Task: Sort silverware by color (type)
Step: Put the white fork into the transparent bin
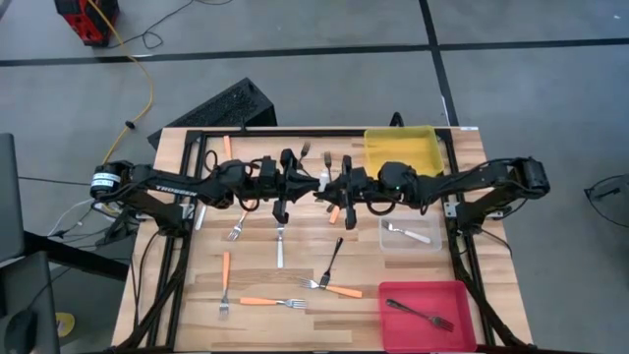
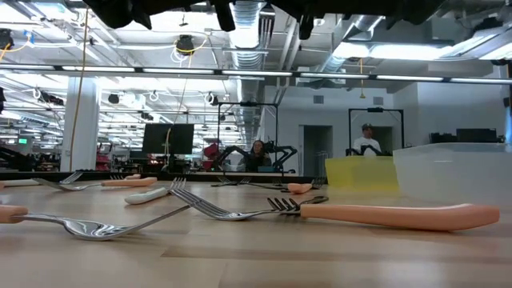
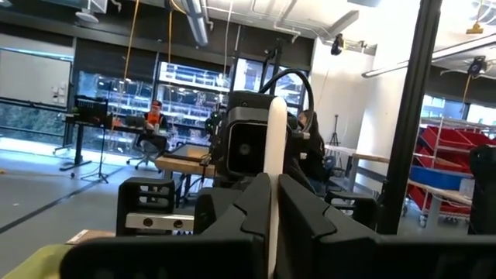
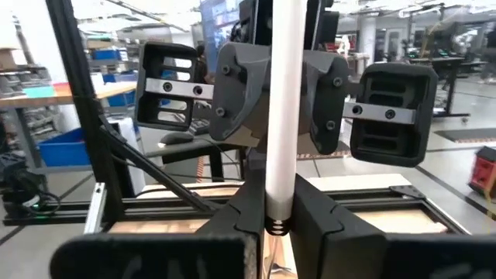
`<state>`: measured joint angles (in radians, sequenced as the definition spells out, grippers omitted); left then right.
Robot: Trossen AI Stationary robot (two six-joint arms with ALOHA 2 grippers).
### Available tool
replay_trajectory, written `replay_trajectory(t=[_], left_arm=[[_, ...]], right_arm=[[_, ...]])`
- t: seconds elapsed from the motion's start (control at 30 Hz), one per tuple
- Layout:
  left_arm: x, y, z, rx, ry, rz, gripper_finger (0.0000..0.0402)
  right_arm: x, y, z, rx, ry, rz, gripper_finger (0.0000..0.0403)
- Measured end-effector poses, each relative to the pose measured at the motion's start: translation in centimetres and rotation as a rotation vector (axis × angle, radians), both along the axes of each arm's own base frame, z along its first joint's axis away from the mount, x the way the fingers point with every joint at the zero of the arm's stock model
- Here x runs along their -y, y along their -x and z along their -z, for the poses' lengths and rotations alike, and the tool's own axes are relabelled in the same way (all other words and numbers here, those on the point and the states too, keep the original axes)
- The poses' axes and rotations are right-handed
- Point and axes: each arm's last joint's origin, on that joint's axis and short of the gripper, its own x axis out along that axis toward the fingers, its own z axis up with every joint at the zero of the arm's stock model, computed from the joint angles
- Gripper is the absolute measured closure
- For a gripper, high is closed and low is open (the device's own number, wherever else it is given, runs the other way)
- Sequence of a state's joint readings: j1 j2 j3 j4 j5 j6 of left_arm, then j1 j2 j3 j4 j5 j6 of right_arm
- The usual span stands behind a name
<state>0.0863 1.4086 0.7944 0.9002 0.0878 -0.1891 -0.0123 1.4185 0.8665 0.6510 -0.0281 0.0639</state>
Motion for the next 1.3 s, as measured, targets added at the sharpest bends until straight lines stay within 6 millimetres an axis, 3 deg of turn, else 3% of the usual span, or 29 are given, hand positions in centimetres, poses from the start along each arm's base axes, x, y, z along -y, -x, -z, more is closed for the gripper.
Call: replay_trajectory(t=[0.23, 0.4, 0.53, 0.7, 0.9, 1.3], left_arm=[[0.1, -0.2, 0.8, -0.078, -0.048, 0.049, 0.0301], [0.1, -0.2, 1.1, -0.118, -0.039, 0.029, 0.0221], [0.0, -0.2, 1.5, -0.169, -0.026, -0.008, 0.0181], [-0.2, 0.0, 2.1, -0.261, -0.027, -0.052, 0.0171], [-0.8, 1.1, 1.8, -0.339, 0.012, -0.114, 0.0177], [-0.6, 5.0, -2.2, -0.252, -0.004, -0.136, 0.0187]], right_arm=[[-0.3, 1.1, -0.8, -0.031, -0.003, 0.04, 0.0346], [-0.6, 3.4, -1.6, -0.154, -0.003, 0.125, 0.0346], [-1.0, 6.2, -1.5, -0.334, -0.08, 0.217, 0.0346], [-2.0, 9.6, -0.1, -0.58, -0.21, 0.367, 0.0346], [-3.7, 12.6, 1.4, -0.781, -0.34, 0.431, 0.0346], [-5.6, 14.6, 4.1, -1.053, -0.343, 0.588, 0.0346]])
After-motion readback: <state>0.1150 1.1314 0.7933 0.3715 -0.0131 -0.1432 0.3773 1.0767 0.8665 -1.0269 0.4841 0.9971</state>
